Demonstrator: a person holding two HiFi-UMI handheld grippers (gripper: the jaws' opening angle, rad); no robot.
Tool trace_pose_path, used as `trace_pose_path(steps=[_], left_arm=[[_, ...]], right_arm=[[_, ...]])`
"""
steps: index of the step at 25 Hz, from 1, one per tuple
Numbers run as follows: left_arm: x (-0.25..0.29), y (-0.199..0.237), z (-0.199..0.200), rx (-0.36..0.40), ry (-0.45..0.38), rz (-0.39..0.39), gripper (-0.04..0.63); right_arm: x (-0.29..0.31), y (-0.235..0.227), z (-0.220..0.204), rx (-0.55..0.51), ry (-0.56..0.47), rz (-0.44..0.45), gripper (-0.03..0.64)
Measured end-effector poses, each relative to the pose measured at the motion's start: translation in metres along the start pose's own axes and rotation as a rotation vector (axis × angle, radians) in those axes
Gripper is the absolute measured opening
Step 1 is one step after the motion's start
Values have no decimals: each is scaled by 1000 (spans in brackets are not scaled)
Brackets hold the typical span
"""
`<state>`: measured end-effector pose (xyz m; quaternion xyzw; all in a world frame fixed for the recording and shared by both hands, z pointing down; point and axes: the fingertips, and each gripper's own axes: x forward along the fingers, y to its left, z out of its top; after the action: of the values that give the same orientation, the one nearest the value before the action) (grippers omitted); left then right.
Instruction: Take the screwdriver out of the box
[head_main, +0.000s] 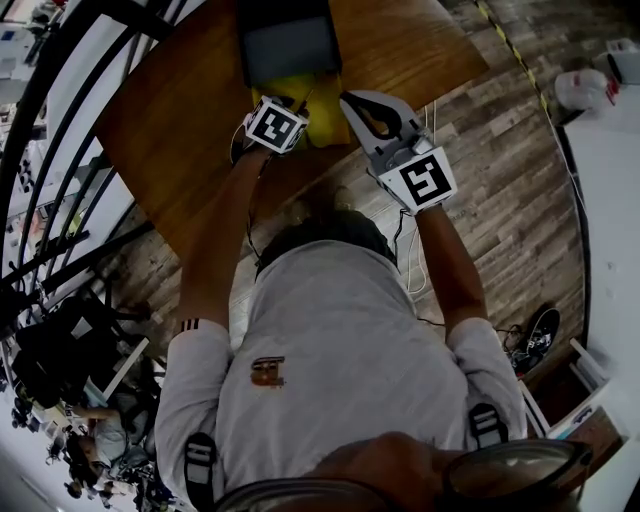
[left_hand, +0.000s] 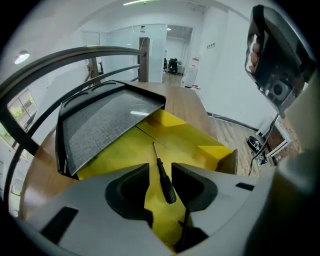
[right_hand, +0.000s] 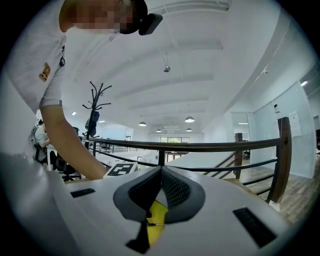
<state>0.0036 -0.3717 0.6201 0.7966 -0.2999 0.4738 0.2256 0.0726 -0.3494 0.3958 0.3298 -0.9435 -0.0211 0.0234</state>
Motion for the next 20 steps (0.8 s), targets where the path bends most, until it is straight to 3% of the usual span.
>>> trace_pose_path(steps=[13, 20], left_arm=[[22, 3, -13, 0, 215, 17, 144], [21, 2, -10, -6, 266, -18, 143]], right_arm=[[-3, -13, -6, 29, -21, 17, 32], [-12, -24, -8, 50, -37, -1, 32]])
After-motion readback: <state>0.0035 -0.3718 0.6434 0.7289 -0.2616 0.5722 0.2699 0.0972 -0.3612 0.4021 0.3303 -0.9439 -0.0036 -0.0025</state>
